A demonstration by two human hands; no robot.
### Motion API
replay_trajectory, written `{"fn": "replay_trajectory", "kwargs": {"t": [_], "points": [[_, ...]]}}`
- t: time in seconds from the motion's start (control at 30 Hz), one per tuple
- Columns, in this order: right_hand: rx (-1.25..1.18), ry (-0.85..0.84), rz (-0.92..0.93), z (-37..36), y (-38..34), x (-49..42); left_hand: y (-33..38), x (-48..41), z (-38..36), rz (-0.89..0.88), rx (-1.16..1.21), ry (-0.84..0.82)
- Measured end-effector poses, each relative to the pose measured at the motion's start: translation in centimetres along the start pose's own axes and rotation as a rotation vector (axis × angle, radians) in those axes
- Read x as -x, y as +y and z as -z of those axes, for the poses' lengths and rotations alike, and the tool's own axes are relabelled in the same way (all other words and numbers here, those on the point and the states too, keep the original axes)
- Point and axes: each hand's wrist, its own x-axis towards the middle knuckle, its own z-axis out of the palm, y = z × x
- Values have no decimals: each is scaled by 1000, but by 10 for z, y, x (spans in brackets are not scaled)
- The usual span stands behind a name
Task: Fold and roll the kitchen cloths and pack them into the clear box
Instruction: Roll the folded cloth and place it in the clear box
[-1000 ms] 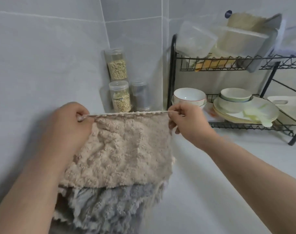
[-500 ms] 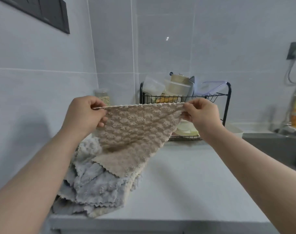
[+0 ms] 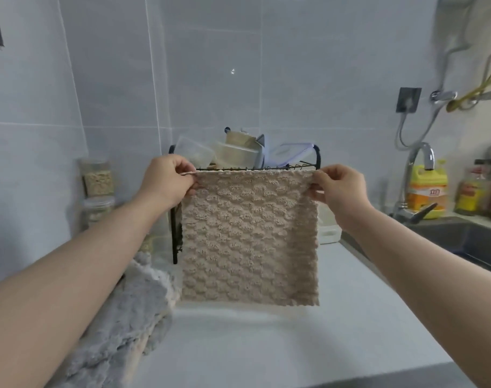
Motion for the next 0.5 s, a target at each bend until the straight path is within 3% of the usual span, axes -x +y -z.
{"fn": "replay_trajectory", "kwargs": {"t": [0.27,0.37,0.5], "points": [[36,-17,4,29,15,-14,3,15,-12,-44,7,-46],[78,-128,-33,47,25,5,-4,55,-7,-3,-89,-130],[374,-339,-81,79,51,42,-37,117,-7,115,-138,-343]]}}
